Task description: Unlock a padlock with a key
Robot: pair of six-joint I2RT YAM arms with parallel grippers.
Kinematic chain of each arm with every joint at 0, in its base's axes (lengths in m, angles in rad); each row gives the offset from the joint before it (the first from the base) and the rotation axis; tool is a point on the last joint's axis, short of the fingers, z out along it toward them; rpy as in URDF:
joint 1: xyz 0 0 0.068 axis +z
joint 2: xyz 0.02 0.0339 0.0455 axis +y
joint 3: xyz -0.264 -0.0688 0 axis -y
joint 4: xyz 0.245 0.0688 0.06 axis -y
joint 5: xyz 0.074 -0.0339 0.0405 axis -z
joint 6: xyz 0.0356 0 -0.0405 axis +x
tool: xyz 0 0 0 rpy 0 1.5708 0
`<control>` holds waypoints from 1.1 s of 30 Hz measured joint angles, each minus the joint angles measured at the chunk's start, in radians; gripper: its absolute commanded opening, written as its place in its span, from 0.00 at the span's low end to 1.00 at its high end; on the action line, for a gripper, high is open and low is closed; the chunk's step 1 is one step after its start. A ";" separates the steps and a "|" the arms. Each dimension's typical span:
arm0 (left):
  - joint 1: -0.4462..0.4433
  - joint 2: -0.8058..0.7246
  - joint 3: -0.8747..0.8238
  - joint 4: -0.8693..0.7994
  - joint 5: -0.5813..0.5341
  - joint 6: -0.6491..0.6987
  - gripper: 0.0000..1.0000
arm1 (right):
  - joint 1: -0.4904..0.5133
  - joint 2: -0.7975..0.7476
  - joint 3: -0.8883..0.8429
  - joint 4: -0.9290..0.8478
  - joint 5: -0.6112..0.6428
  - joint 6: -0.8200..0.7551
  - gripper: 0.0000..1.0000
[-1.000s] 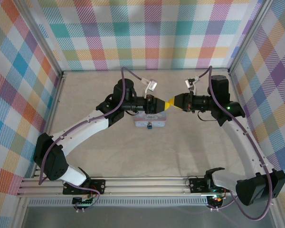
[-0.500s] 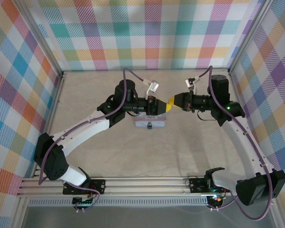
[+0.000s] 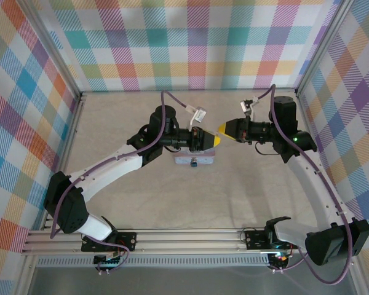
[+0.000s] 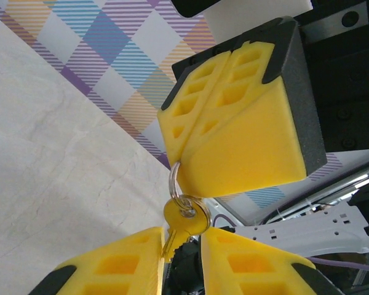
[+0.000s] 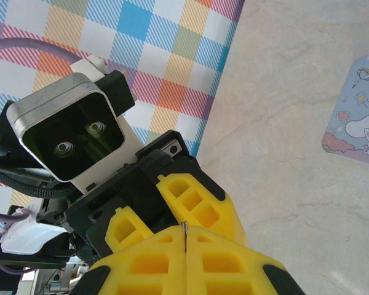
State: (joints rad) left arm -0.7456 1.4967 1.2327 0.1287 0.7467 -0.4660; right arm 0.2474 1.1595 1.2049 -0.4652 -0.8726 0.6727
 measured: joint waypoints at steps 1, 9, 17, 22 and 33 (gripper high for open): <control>0.000 0.000 0.000 -0.003 -0.005 0.006 0.34 | 0.000 0.000 0.000 -0.002 0.000 -0.003 0.08; 0.003 -0.013 0.000 -0.033 -0.026 0.023 0.38 | 0.000 0.000 0.000 -0.023 -0.013 -0.007 0.08; 0.005 -0.013 0.001 -0.033 -0.023 0.023 0.25 | 0.000 0.000 0.000 -0.023 -0.023 -0.007 0.08; 0.005 -0.013 0.009 -0.049 -0.023 0.034 0.15 | 0.000 0.000 0.000 -0.023 -0.027 -0.009 0.08; 0.005 -0.014 0.027 -0.082 -0.026 0.060 0.31 | 0.000 -0.004 -0.012 -0.030 -0.031 -0.027 0.08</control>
State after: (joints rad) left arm -0.7410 1.4830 1.2602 0.0467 0.7204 -0.4061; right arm 0.2474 1.1557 1.1927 -0.4950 -0.9031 0.6456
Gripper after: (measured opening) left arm 0.312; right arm 0.085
